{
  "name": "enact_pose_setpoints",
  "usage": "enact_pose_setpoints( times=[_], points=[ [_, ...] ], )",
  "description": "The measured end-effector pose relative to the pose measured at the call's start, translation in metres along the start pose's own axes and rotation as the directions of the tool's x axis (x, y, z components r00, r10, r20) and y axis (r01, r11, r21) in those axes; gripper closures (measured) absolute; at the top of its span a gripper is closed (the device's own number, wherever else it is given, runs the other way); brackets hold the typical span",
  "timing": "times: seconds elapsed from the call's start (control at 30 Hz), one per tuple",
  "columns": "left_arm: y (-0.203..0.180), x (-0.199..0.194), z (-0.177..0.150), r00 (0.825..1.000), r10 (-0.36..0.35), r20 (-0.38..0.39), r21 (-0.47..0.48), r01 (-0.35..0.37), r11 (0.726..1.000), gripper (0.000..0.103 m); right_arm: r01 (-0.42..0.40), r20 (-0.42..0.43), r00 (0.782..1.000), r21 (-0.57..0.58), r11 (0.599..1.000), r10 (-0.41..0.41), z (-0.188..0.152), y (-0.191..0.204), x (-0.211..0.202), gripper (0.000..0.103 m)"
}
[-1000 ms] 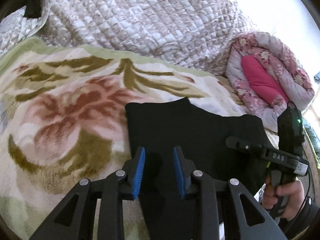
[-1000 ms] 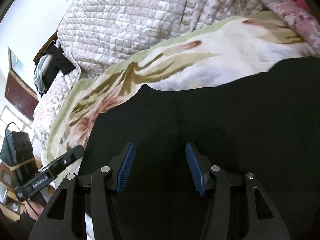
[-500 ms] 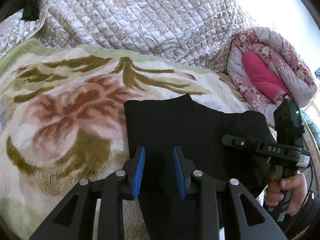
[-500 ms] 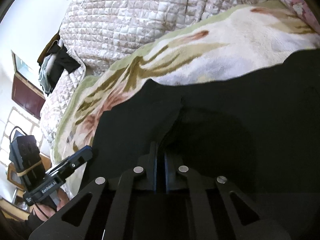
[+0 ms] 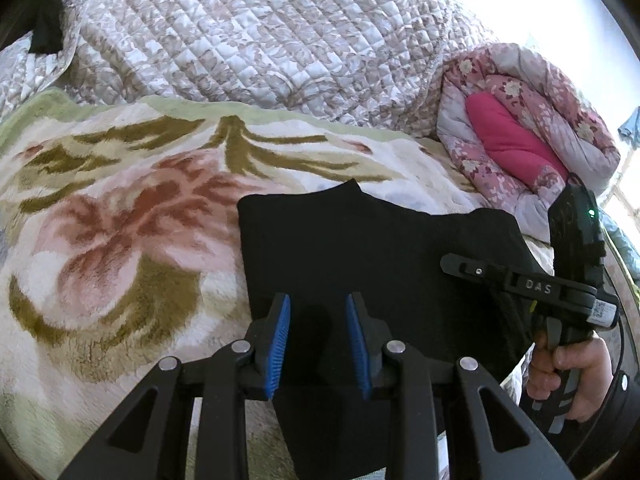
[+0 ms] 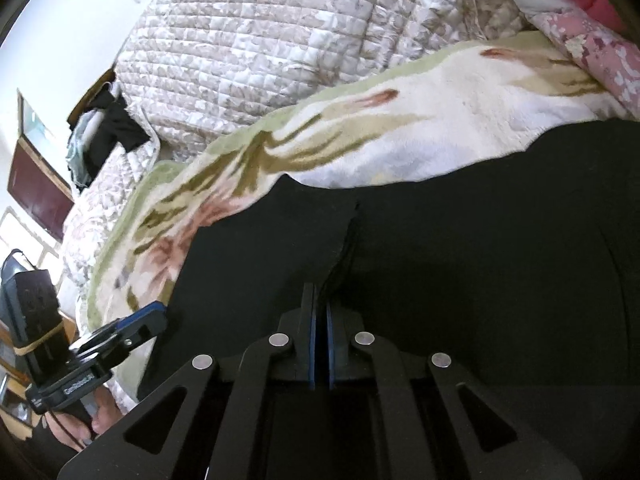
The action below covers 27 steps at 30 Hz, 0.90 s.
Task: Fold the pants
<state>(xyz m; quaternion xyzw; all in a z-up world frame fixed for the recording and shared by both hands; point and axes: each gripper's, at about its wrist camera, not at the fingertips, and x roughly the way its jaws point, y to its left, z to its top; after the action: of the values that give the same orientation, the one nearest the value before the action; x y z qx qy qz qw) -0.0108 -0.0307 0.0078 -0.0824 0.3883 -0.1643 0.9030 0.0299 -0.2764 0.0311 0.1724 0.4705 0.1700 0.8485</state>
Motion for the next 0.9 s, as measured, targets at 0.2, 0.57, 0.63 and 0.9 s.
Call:
enact_pose_setpoints(
  times=[0.2, 0.57, 0.63, 0.9],
  points=[
    [-0.01, 0.005, -0.011, 0.999, -0.015, -0.033, 0.016, 0.016, 1.0, 0.068, 0.088, 0.058, 0.995, -0.022, 0.996, -0.086, -0.002, 0.001, -0.024, 0.099],
    [-0.031, 0.0, -0.032, 0.999, 0.034, -0.017, 0.079, -0.032, 0.996, 0.068, 0.076, 0.015, 0.997, -0.236, 0.969, -0.074, -0.048, 0.037, -0.022, 0.086],
    [-0.039, -0.001, -0.034, 0.998, 0.063, -0.006, 0.127, -0.062, 0.99, 0.065, 0.085, 0.008, 0.996, -0.241, 0.967, -0.085, -0.046, 0.037, -0.021, 0.086],
    [-0.042, -0.004, -0.035, 0.997, 0.072, -0.02, 0.121, -0.069, 0.99, 0.064, 0.122, 0.034, 0.993, -0.247, 0.961, -0.117, -0.057, 0.04, -0.025, 0.085]
  ],
)
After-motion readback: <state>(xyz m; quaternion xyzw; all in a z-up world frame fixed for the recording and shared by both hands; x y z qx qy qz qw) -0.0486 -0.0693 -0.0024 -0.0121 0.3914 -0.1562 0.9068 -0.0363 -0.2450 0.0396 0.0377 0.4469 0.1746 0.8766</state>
